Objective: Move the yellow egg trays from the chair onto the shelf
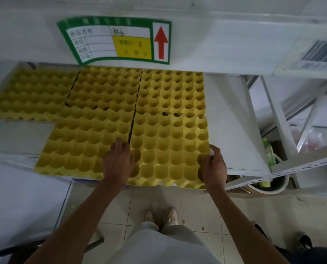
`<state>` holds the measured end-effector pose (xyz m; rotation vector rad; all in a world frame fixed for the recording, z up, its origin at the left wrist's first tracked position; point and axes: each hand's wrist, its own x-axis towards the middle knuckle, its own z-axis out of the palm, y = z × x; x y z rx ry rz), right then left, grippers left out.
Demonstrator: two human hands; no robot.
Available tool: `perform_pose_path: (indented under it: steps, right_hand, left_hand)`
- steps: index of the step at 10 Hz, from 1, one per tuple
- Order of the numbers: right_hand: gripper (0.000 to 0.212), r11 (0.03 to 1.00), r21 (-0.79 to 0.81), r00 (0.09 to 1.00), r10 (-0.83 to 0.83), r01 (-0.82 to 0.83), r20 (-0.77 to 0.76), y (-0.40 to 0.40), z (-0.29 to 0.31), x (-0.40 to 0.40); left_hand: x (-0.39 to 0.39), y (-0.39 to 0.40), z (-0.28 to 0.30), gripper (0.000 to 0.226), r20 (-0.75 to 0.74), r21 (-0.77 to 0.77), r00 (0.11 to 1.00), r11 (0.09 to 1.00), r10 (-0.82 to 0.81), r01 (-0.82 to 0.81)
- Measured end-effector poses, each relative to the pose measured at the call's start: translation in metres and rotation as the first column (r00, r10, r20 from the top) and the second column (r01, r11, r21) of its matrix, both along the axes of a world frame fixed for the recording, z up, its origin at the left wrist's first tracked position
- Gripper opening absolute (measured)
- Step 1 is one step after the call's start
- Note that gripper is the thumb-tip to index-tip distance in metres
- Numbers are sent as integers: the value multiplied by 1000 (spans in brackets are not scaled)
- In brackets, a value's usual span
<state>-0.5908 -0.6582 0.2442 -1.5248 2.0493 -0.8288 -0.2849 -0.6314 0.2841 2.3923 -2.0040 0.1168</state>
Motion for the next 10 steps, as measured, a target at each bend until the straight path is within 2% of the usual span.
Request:
perform_pose_path:
  steps: [1, 3, 5, 6, 8, 9, 10]
  right_hand:
    - [39, 999, 27, 1000, -24, 24, -13, -5, -1, 1]
    - [39, 1000, -11, 999, -21, 21, -34, -4, -10, 7]
    - [40, 1000, -1, 996, 11, -11, -88, -6, -7, 7]
    - [40, 998, 49, 988, 51, -44, -144, -5, -2, 6]
    - [33, 979, 187, 957, 127, -80, -259, -9, 20, 0]
    - [46, 960, 272, 965, 134, -70, -223, -8, 32, -5]
    - [59, 927, 353, 986, 159, -130, -55, -7, 56, -12]
  left_hand:
    - [5, -5, -6, 31, -66, -18, 998, 1000, -13, 12]
    - [8, -10, -20, 36, -301, -81, 953, 997, -28, 4]
    - [14, -13, -23, 39, -352, -76, 935, 997, -44, 18]
    - [14, -12, -19, 36, -351, -55, 936, 998, -34, 16]
    - [16, -5, 7, 31, -187, 24, 980, 997, -74, 80]
    - [20, 9, 22, 41, -155, 47, 988, 998, -26, 34]
    - [31, 15, 44, 55, -97, 81, 994, 995, -43, 51]
